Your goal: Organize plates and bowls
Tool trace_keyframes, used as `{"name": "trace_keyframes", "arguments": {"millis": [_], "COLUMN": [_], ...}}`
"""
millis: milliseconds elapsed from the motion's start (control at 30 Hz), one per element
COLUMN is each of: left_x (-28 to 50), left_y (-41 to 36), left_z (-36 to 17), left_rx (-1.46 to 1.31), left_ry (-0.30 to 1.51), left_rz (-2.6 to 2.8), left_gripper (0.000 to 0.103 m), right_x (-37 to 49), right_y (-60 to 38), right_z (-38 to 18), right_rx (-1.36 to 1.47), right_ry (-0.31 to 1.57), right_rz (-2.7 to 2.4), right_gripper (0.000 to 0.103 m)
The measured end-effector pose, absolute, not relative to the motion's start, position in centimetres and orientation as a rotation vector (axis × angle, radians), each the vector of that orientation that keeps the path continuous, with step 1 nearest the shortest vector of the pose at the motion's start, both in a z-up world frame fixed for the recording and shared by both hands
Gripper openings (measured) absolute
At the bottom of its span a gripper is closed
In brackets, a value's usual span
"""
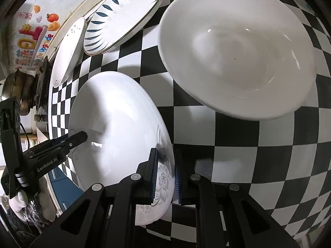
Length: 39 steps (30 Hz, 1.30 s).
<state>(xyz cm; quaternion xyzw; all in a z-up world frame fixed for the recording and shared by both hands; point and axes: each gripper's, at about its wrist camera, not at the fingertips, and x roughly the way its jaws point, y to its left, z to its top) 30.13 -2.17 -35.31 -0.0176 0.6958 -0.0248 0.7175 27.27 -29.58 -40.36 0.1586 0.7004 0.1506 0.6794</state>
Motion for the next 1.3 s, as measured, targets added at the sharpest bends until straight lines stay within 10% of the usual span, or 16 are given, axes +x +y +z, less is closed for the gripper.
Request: {"name": "trace_keyframes", "arguments": {"millis": [400,733,1300], "left_x": [27.1,32.1,45.1], "left_y": [2.3,11.4,21.3], "left_z": [-32.9,-26.0,-37.7], "left_rx": [-0.155,-0.275,-0.518], "left_ry": [1.469,1.279,1.465], "left_rz": [0.064,0.124,0.097], "left_gripper": [0.031,0.048,0.048], "right_x": [27.3,32.0,56.0], "right_y": [-31.3,-27.2,-7.1], "right_z": [-37.9,-25.4,-37.8], "right_rx": [0.399,0.416,0.165], "right_ry": [1.581,1.318,1.547], "right_rz": [0.33,0.487,0.583], "right_gripper": [0.02,0.073,0.049]}}
